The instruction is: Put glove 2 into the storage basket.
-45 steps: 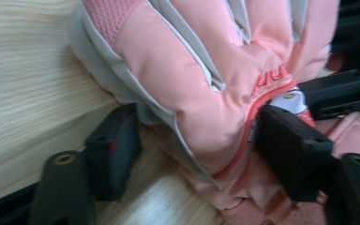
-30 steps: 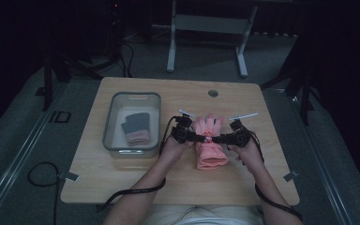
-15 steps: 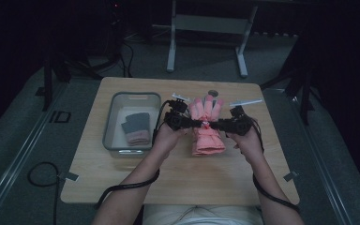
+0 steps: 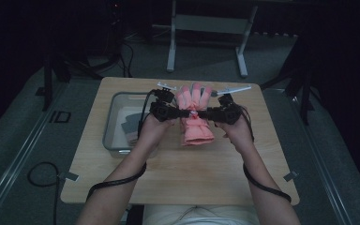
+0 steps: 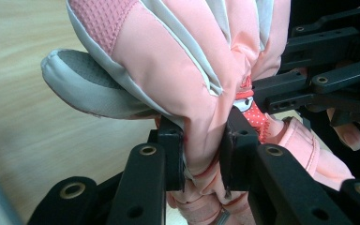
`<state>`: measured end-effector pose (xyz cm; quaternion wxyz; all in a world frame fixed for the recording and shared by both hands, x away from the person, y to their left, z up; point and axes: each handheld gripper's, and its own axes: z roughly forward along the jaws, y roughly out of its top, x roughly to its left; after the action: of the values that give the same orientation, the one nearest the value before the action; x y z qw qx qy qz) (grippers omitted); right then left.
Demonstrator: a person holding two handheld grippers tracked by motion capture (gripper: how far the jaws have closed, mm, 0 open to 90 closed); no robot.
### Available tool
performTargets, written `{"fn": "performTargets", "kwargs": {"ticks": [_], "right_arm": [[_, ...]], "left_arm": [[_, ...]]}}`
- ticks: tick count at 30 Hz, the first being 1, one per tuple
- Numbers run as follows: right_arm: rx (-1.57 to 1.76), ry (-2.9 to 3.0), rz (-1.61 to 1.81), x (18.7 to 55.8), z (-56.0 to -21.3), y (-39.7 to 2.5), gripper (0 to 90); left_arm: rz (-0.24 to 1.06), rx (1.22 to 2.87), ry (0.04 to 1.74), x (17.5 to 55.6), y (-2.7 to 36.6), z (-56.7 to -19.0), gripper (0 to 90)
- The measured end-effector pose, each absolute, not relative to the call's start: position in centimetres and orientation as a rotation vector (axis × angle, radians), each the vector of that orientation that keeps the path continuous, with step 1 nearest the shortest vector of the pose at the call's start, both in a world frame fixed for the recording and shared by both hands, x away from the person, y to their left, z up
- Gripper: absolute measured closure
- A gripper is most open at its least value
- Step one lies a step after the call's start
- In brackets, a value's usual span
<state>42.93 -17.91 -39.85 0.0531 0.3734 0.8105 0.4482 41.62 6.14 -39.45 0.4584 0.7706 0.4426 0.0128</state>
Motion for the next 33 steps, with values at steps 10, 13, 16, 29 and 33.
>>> {"fn": "performTargets", "kwargs": {"ticks": [10,13,16,29,33], "right_arm": [[1.051,2.494,1.366,43.6,-38.0,-14.6,64.9],[1.036,2.498,1.37,43.7,-37.6,-13.6,64.9],[1.016,2.502,1.374,43.9,-37.3,-12.7,65.0],[0.954,2.553,1.382,44.6,-36.8,-8.0,65.3],[0.926,2.574,1.382,44.8,-36.7,-6.1,65.4]], "left_arm": [[0.072,1.859,1.121,41.2,9.4,-38.0,73.3],[0.085,1.853,1.135,41.0,10.3,-37.5,73.4],[0.101,1.849,1.146,40.9,11.0,-37.2,73.4],[0.161,1.821,1.216,40.0,15.4,-36.6,73.5],[0.179,1.806,1.243,39.5,17.3,-36.6,73.5]]}}
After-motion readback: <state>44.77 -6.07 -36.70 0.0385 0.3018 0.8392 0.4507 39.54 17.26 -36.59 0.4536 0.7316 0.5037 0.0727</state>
